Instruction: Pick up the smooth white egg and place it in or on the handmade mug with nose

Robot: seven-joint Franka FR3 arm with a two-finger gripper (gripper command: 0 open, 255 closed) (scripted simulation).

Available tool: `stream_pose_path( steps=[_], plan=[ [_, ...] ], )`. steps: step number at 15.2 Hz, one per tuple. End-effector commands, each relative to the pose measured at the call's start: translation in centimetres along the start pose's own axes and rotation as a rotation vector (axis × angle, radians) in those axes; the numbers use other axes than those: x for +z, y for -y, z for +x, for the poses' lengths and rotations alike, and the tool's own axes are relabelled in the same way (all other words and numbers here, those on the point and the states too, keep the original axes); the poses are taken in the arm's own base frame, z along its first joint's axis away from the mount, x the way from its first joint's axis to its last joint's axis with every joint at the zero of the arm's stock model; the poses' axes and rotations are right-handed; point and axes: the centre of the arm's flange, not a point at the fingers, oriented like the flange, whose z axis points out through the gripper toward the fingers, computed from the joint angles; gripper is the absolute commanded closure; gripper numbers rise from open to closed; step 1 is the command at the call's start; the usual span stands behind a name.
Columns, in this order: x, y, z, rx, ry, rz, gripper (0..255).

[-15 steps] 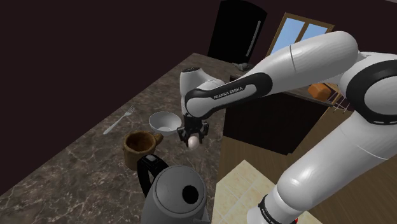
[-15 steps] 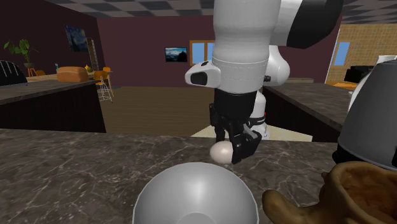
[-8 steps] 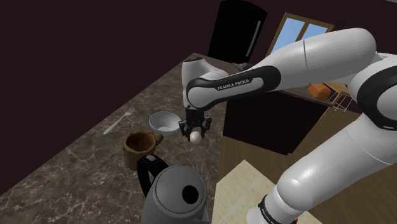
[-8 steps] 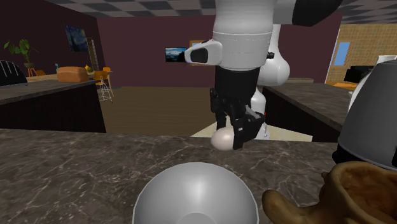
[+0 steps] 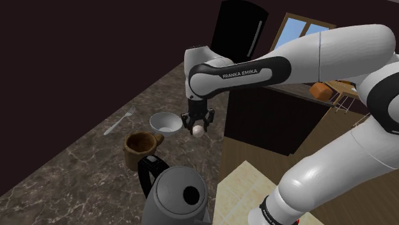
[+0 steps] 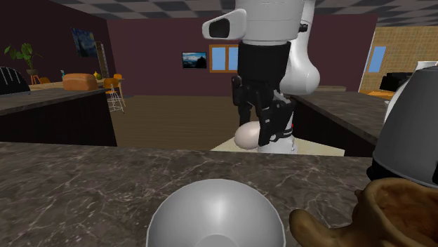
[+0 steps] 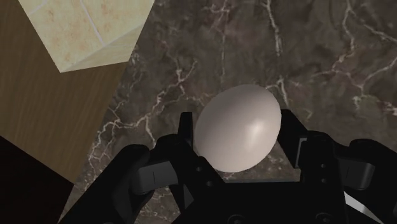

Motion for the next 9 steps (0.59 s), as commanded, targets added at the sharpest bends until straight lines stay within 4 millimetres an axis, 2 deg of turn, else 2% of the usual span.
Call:
stream_pose_path(
  steps=[1, 9],
  plan=[
    [-1.1, -0.3, -0.2, 0.000, 0.000, 0.000, 255],
    [-5.2, -1.2, -0.7, 0.000, 0.000, 0.000, 255]
  ],
)
